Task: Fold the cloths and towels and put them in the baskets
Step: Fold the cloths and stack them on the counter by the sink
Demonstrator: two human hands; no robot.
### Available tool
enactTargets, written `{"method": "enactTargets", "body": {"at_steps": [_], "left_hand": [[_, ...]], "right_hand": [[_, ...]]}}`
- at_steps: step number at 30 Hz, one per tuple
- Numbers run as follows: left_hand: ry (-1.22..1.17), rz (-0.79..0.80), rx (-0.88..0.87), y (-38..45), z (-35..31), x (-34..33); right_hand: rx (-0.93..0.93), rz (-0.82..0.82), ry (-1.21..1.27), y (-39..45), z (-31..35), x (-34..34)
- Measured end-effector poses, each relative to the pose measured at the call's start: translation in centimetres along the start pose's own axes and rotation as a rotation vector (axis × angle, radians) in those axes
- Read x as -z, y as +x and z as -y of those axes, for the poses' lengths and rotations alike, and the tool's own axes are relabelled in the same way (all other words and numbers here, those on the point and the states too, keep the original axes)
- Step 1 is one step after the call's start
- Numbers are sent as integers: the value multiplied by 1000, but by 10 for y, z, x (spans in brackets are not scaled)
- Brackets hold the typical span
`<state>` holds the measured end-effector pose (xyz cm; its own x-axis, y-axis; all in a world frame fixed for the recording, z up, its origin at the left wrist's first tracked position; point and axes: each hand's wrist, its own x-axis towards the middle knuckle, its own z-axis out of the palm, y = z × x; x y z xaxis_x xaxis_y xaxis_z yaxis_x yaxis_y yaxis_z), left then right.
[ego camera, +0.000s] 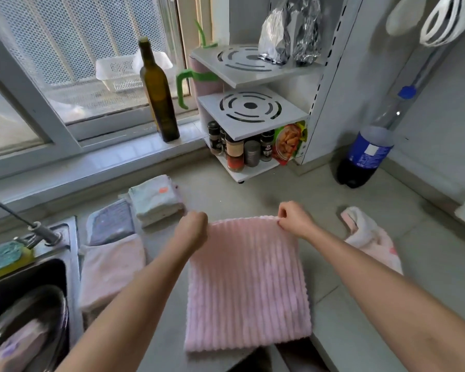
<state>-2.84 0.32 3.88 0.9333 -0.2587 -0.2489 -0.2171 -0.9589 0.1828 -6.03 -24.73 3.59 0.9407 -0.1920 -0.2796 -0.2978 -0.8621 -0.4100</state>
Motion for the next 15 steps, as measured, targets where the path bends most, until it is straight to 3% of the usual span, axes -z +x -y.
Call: {"method": "enactTargets", "body": {"at_steps": [7, 10, 13, 15], "left_hand": [[-104, -134, 95, 52, 10, -26], [-177, -302, 68, 63, 10, -37], [-294, -429, 15, 52, -4, -59], [-292, -399, -88, 41, -8, -87]], "right_hand": [[38, -124, 165, 57, -4, -19], [47, -184, 125, 64, -2, -33], [211, -326, 38, 54, -4, -66], [396, -266, -38, 44, -5, -96]]}}
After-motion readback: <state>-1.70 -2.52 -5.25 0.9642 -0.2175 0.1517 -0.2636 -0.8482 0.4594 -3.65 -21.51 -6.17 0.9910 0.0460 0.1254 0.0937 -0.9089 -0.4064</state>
